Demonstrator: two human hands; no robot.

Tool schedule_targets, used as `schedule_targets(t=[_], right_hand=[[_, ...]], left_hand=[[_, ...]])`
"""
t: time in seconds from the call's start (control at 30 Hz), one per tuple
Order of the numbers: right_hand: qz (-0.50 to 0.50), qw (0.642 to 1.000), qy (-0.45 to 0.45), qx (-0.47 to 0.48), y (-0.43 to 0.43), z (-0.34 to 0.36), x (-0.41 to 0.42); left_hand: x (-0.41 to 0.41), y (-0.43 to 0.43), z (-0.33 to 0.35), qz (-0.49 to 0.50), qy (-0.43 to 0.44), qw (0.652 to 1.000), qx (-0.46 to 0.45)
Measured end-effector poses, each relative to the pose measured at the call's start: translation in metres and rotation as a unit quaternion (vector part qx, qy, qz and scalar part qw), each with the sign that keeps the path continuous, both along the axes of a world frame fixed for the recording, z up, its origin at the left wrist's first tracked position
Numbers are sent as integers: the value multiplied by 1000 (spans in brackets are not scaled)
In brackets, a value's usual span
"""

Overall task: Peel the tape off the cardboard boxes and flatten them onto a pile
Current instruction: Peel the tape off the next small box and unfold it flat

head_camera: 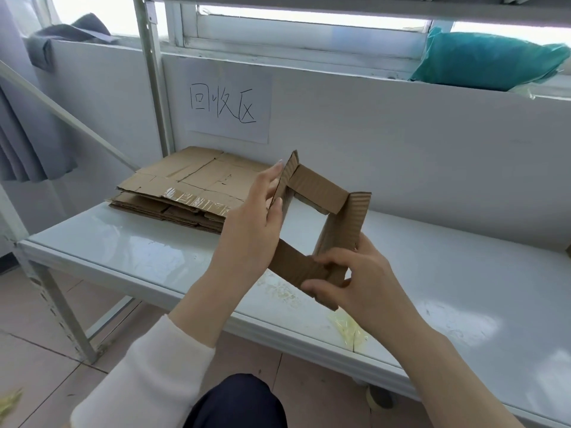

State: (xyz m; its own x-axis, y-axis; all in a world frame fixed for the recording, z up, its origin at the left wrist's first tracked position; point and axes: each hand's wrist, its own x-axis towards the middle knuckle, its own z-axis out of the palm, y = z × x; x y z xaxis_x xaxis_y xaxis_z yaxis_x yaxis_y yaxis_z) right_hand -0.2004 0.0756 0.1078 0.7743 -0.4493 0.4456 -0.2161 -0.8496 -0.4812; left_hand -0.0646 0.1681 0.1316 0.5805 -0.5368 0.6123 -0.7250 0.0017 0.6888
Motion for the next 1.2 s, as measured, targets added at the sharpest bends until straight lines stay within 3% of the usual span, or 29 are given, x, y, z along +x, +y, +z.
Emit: schedule_targets(t=[0.17, 0.27, 0.33, 0.53, 0.7, 0.8, 0.9, 0.97, 1.03, 1.2], right_hand=[[12, 1000, -18, -13, -8, 0, 5], [47, 996, -51, -55, -8, -3, 6], [50, 993, -67, -83, -9, -5, 8], [48, 986, -103, -125, -14, -8, 5], [46, 980, -121, -148, -16, -6, 6], [46, 983, -130, -122, -20, -7, 7], [18, 986, -167, -17, -28, -4, 6], [-7, 979, -189, 80, -34, 0, 8], [-37, 970, -208, 122, -39, 3, 13], [-69, 950, -225, 205, -47, 0, 36]], left_hand=[[12, 3, 14, -9, -57, 992, 115], [24, -2, 33, 87, -161, 951, 249], [34, -9, 43, 95, -186, 930, 301], [65, -18, 49, 90, -153, 928, 328], [74, -16, 42, 21, -117, 873, 473], [81, -12, 43, 11, -132, 891, 434], [96, 4, 49, 23, -118, 926, 358], [106, 16, 47, -11, -17, 956, 294], [104, 29, 36, -72, 130, 964, 219], [102, 49, -25, -225, 329, 917, 20]])
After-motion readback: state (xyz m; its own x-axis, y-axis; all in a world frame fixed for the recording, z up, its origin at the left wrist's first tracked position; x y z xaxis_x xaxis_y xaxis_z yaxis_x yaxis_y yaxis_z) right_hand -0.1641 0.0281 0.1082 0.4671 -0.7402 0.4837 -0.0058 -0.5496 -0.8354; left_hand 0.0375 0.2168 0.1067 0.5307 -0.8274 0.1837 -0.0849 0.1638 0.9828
